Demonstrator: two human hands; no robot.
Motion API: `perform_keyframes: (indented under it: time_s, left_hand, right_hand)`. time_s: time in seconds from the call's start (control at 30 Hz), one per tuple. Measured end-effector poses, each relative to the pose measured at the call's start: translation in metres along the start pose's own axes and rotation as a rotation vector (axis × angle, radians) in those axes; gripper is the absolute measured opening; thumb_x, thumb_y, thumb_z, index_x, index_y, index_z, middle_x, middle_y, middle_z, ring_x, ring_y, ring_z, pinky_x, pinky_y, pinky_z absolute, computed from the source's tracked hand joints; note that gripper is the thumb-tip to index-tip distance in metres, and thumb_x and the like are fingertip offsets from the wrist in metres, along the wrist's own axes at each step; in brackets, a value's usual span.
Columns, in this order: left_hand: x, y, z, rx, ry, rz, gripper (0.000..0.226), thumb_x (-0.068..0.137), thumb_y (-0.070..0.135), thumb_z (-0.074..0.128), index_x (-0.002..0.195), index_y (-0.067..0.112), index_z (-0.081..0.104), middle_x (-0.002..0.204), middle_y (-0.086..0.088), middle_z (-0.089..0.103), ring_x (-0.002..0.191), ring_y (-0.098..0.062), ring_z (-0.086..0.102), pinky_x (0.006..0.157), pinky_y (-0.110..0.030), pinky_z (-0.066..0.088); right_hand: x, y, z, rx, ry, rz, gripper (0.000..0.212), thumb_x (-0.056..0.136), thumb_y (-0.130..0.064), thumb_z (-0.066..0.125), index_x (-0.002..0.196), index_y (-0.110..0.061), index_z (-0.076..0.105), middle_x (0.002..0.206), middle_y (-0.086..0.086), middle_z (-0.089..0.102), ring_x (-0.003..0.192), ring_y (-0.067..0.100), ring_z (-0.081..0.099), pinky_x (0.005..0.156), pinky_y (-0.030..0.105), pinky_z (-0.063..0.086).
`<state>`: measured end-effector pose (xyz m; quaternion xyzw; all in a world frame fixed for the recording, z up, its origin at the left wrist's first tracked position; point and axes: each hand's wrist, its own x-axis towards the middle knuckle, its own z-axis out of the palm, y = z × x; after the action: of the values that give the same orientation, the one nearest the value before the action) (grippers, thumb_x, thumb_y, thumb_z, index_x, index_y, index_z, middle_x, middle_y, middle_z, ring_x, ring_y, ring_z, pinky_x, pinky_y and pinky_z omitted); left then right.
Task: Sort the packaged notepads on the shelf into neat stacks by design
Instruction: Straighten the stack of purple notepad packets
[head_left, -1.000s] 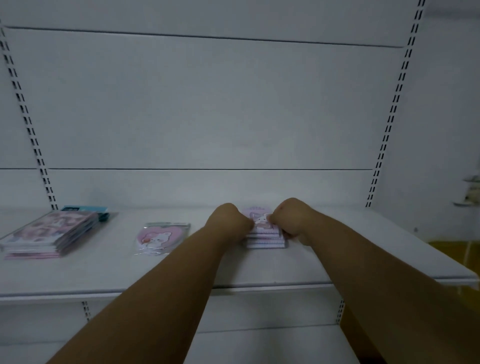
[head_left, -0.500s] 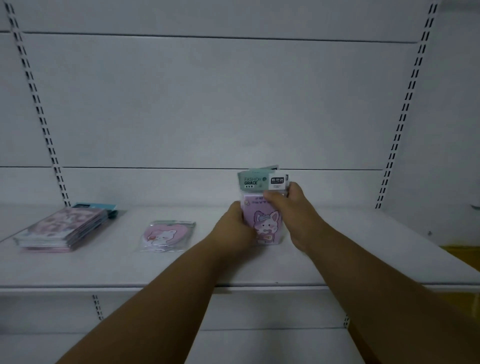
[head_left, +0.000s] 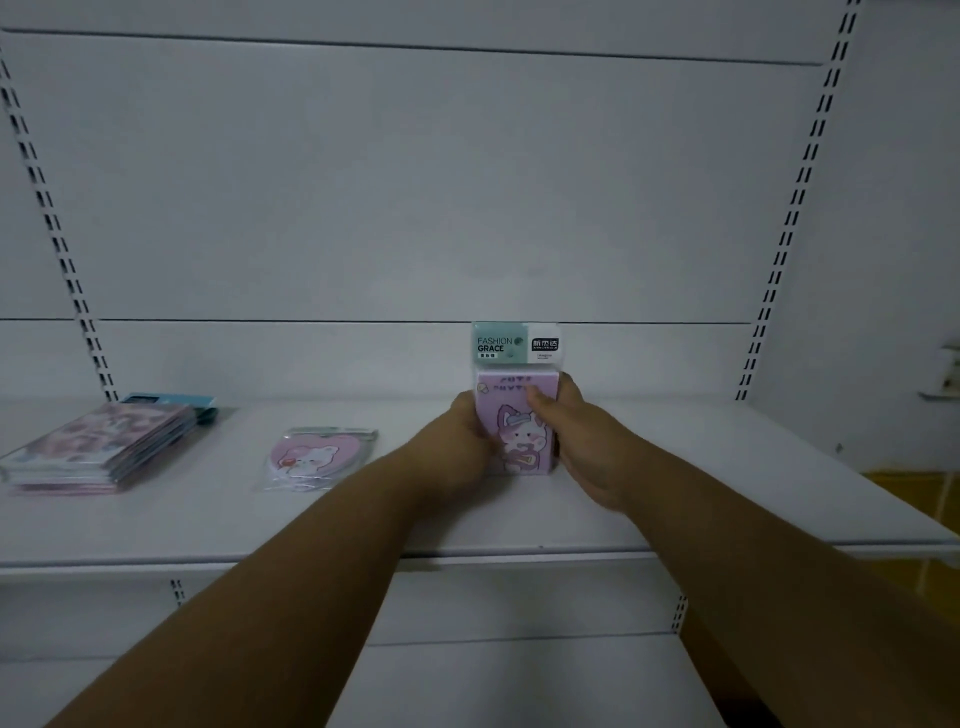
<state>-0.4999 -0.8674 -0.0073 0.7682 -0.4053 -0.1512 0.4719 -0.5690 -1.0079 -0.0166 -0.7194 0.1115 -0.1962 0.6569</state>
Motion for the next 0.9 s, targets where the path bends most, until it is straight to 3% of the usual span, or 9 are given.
perform_keyframes:
  time_s: [0.1,0.2,0.37,0.5,0.53,0.6,0.7,0.8,0.9]
  left_hand:
    - [0.001,-0.007,-0.006,0.209,0.029,-0.039,0.04,0.096,0.015,0.055,0.134,0.02,0.047,0.129,0.003,0.059,0.106,-0.015,0.055,0.087,-0.027,0.041]
    - [0.003,-0.01,-0.01,0.285,0.044,-0.034,0.039,0.095,0.021,0.057,0.133,0.02,0.049,0.129,0.001,0.062,0.108,-0.017,0.057,0.087,-0.028,0.043]
    - [0.006,-0.008,-0.018,0.2,0.074,-0.138,0.026,0.092,0.022,0.066,0.116,0.018,0.059,0.108,-0.001,0.07,0.086,-0.015,0.066,0.065,-0.021,0.05]
    - [0.009,0.0,-0.021,0.199,0.018,-0.202,0.027,0.094,0.021,0.063,0.118,0.01,0.065,0.114,-0.008,0.069,0.088,-0.021,0.061,0.075,-0.027,0.049]
    - [0.01,0.002,-0.021,0.228,0.001,-0.22,0.03,0.095,0.022,0.062,0.12,0.008,0.065,0.118,-0.008,0.067,0.093,-0.022,0.06,0.079,-0.029,0.047]
    - [0.012,0.005,-0.02,0.328,-0.024,-0.24,0.034,0.097,0.027,0.057,0.122,0.005,0.065,0.123,-0.012,0.064,0.103,-0.025,0.057,0.084,-0.031,0.043]
    - [0.014,0.001,-0.016,0.507,-0.067,-0.251,0.04,0.102,0.034,0.043,0.123,0.007,0.063,0.124,-0.014,0.061,0.096,-0.023,0.051,0.085,-0.029,0.039]
    - [0.015,-0.005,-0.013,0.644,-0.064,-0.232,0.045,0.104,0.038,0.031,0.124,0.011,0.061,0.122,-0.015,0.061,0.096,-0.025,0.052,0.087,-0.03,0.04]
    - [0.013,-0.011,-0.017,0.69,0.046,-0.213,0.052,0.103,0.046,0.028,0.113,0.007,0.061,0.107,-0.014,0.062,0.091,-0.028,0.055,0.081,-0.033,0.042]
  right_hand:
    - [-0.005,0.005,-0.011,-0.273,-0.031,-0.016,0.038,0.1,-0.032,0.05,0.135,-0.019,0.046,0.128,0.004,0.064,0.111,0.022,0.065,0.101,0.046,0.051]
    - [-0.008,0.003,-0.015,-0.448,-0.006,-0.055,0.035,0.097,-0.035,0.054,0.129,-0.02,0.056,0.121,0.0,0.068,0.105,0.018,0.068,0.096,0.044,0.054]
    - [-0.002,0.0,-0.015,-0.505,0.102,-0.065,0.03,0.094,-0.036,0.059,0.116,-0.016,0.062,0.105,0.004,0.073,0.089,0.021,0.073,0.083,0.045,0.06]
    - [0.003,-0.004,-0.012,-0.445,0.104,0.069,0.033,0.094,-0.033,0.061,0.102,-0.001,0.068,0.094,0.011,0.076,0.081,0.024,0.073,0.081,0.044,0.06]
    - [0.005,-0.006,-0.011,-0.425,0.104,0.113,0.034,0.094,-0.031,0.061,0.097,0.001,0.068,0.09,0.012,0.075,0.074,0.022,0.071,0.072,0.037,0.06]
    - [0.006,-0.011,-0.01,-0.501,0.113,0.181,0.033,0.094,-0.033,0.061,0.079,-0.004,0.064,0.071,0.006,0.068,0.054,0.014,0.058,0.046,0.019,0.046]
    - [0.007,-0.014,-0.012,-0.654,0.123,0.218,0.043,0.093,-0.038,0.061,0.061,-0.012,0.052,0.047,-0.002,0.052,0.044,0.011,0.043,0.029,0.012,0.028]
    - [0.009,-0.013,-0.013,-0.818,0.152,0.192,0.051,0.09,-0.051,0.06,0.059,-0.011,0.049,0.053,0.003,0.05,0.046,0.014,0.044,0.04,0.022,0.034]
    - [0.001,-0.011,-0.016,-1.032,0.169,0.062,0.061,0.093,-0.061,0.043,0.058,-0.011,0.048,0.055,0.004,0.045,0.05,0.016,0.044,0.05,0.028,0.032]
